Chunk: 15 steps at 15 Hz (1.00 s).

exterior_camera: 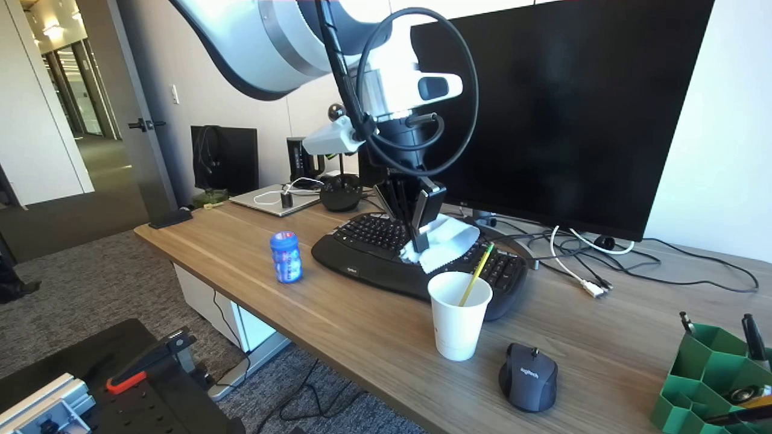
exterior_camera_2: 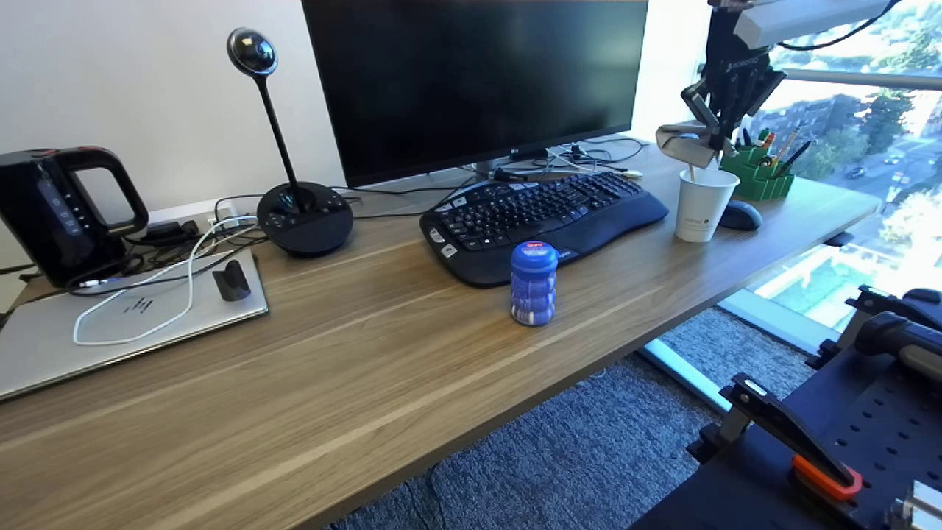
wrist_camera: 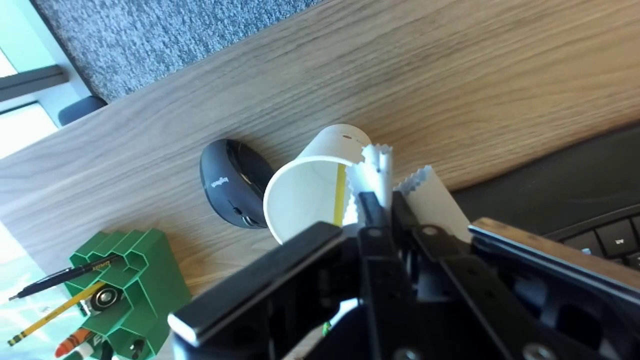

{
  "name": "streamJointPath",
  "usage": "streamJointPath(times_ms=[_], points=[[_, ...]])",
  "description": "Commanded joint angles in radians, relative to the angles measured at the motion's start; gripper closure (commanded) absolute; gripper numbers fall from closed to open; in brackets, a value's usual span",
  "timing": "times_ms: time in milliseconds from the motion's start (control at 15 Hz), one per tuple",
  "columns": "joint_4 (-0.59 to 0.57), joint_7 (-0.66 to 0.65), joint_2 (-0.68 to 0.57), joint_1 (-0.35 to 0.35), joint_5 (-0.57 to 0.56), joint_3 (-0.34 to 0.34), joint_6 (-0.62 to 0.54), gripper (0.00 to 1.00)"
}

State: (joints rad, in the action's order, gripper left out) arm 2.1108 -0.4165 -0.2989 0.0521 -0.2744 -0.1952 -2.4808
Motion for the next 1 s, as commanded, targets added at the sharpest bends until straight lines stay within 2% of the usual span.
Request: streamJointPath(times_ms=[0, 933], points=[[-0.022, -0.027, -0.005, -0.015, 0.004, -0.003, 0.029, 0.98], [-0.096, -0.096, -0.065, -0.051, 0.047, -0.013, 0.107, 0.98]])
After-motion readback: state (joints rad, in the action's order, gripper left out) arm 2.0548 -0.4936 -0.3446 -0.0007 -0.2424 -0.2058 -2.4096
